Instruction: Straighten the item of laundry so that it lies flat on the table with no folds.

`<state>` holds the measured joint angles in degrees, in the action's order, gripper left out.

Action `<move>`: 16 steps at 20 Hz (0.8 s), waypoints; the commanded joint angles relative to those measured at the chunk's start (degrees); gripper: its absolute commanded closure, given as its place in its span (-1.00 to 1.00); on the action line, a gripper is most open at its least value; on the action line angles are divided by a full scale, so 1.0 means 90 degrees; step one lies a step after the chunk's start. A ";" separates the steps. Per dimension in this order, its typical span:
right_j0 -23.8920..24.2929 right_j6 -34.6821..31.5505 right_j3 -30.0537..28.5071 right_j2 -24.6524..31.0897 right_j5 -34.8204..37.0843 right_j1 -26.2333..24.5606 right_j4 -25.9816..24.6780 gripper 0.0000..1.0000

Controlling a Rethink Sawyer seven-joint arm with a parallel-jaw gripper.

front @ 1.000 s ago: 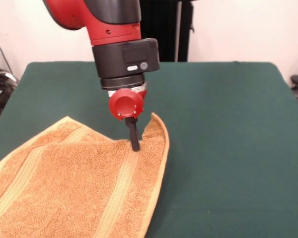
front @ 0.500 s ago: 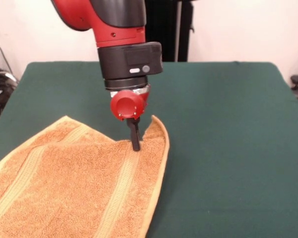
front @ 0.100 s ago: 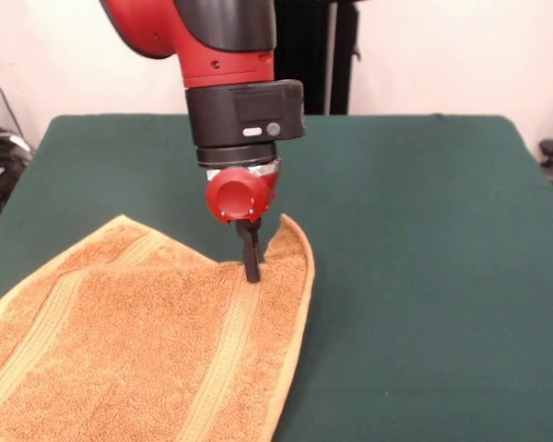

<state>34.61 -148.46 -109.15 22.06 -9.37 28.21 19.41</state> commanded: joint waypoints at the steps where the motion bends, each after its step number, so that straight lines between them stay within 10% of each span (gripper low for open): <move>1: -0.0283 -0.1759 -0.0410 0.0509 -0.0024 -0.0271 0.0528 -1.00; 9: 0.0010 -0.1326 -0.0255 0.0512 0.0385 -0.0330 0.0394 -1.00; 16: 0.0302 0.0574 0.1335 -0.0461 0.2158 -0.0633 -0.0102 -1.00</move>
<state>36.54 -148.46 -106.61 20.85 -3.86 27.30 19.15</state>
